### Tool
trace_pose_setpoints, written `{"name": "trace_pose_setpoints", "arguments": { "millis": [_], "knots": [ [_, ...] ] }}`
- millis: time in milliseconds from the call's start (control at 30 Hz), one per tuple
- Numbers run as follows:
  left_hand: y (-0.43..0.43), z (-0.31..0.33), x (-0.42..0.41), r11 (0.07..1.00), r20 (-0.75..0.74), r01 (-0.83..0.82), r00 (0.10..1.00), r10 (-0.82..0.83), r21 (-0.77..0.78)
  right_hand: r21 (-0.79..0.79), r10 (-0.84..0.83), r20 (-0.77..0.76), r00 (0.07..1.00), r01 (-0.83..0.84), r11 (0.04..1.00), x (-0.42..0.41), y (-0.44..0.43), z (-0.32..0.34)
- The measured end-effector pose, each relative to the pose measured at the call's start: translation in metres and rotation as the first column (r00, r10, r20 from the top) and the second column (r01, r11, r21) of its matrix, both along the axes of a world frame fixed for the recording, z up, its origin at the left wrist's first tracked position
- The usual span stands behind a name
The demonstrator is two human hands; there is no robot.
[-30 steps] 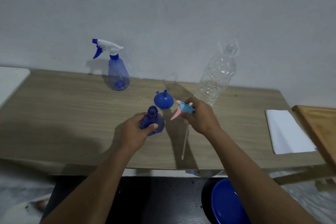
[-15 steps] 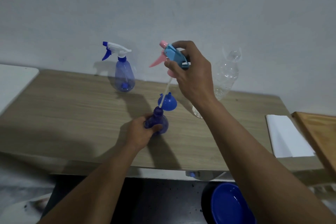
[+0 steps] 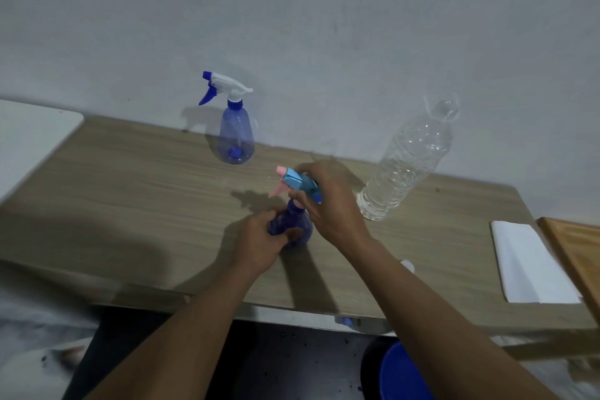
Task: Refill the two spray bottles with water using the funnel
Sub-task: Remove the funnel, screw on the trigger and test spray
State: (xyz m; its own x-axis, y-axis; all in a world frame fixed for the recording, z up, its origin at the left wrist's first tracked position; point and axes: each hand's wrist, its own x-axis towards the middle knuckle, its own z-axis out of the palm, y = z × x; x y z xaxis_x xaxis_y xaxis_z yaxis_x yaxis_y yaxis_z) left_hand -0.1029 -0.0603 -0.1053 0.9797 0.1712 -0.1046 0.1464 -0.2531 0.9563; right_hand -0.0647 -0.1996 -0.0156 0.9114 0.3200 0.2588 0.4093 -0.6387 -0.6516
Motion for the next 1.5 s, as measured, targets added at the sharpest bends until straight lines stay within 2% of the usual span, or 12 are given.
{"name": "trace_pose_setpoints", "arguments": {
  "millis": [200,433,667,867,1100,1233,1333,1500],
  "knots": [
    [0.0,-0.002,-0.002,0.999,0.025,0.006,1.0,-0.007,0.038,0.011,0.064,-0.013,0.998,-0.064,0.998,0.004,-0.006,-0.01],
    [0.0,-0.007,0.0,0.999,0.03,-0.016,0.999,0.015,0.036,0.053,0.061,-0.029,0.998,-0.059,0.997,0.008,0.0,-0.001],
    [0.002,-0.011,0.001,1.0,0.044,0.003,0.999,-0.004,0.025,0.092,0.117,-0.101,0.988,-0.108,0.99,0.004,-0.002,-0.014],
    [0.001,-0.012,0.0,1.0,0.067,0.027,0.997,-0.027,0.012,-0.026,0.146,-0.122,0.982,-0.15,0.988,0.009,-0.009,-0.015],
    [0.003,-0.013,-0.002,0.996,0.073,0.092,0.993,-0.092,-0.003,0.043,0.085,-0.234,0.969,-0.077,0.996,0.006,-0.012,-0.028],
    [0.002,-0.018,0.0,0.997,0.084,0.071,0.994,-0.067,-0.041,0.072,0.048,-0.26,0.964,-0.03,0.997,0.01,-0.011,-0.037],
    [0.001,-0.021,0.002,0.997,0.084,0.049,0.995,-0.044,-0.059,0.162,0.022,-0.3,0.954,0.028,0.986,0.01,-0.007,-0.037],
    [0.002,-0.03,0.001,0.999,0.06,0.028,0.998,-0.026,-0.03,0.206,-0.01,-0.241,0.971,0.061,0.977,0.004,-0.002,-0.049]
  ]
}}
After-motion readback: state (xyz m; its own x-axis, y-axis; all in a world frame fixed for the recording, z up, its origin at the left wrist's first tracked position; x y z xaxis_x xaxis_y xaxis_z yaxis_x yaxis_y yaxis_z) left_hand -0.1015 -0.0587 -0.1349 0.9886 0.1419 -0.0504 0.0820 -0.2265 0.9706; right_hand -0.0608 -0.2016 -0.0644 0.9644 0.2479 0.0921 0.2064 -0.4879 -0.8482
